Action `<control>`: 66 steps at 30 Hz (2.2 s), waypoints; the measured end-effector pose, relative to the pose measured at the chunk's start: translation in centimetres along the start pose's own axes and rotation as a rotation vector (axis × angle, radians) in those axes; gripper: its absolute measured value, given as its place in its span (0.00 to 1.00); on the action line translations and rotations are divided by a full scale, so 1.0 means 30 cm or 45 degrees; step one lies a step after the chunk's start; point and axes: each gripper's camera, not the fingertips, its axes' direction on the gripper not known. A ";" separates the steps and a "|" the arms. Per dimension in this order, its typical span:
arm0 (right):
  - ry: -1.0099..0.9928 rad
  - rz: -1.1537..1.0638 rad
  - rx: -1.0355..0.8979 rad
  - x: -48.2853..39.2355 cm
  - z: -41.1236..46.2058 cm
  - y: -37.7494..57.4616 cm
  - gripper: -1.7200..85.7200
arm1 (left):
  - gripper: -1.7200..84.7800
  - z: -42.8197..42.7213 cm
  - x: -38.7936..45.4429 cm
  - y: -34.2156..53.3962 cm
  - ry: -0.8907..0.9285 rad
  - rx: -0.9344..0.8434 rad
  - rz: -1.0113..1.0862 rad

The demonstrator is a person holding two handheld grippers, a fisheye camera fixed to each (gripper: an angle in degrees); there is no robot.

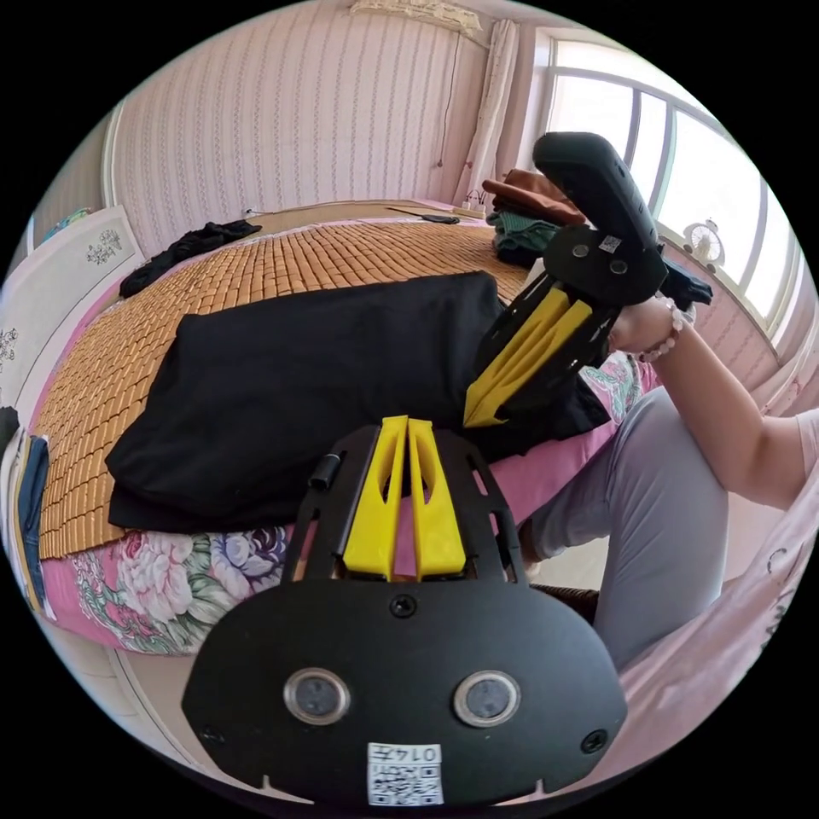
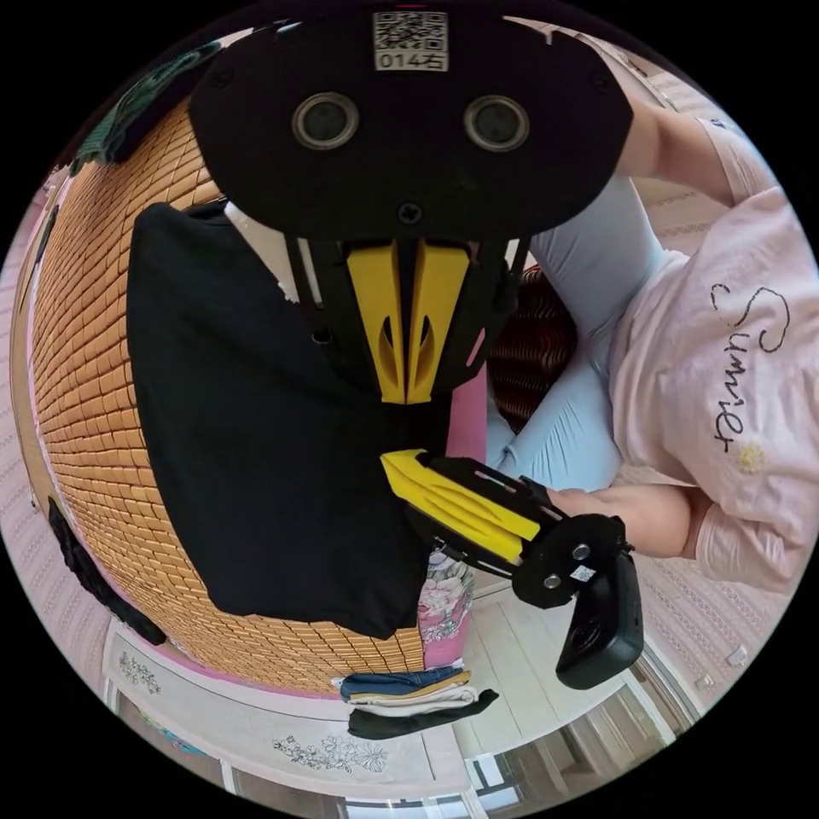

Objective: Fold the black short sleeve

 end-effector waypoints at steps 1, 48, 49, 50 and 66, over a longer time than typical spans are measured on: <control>-0.009 0.003 0.007 0.003 0.004 -0.001 0.01 | 0.01 -0.001 0.000 0.004 0.001 0.006 -0.006; 0.216 0.345 0.371 0.071 -0.020 -0.104 0.01 | 0.01 -0.052 0.078 0.308 -0.158 0.324 0.042; 0.216 0.383 0.387 0.077 -0.025 -0.114 0.01 | 0.01 -0.053 0.077 0.314 -0.155 0.332 0.043; 0.210 0.417 0.407 0.083 -0.031 -0.131 0.02 | 0.01 -0.052 0.076 0.326 -0.153 0.351 0.045; 0.345 0.487 -0.442 0.358 0.132 -0.679 0.01 | 0.01 -0.043 0.047 0.372 -0.031 0.382 0.038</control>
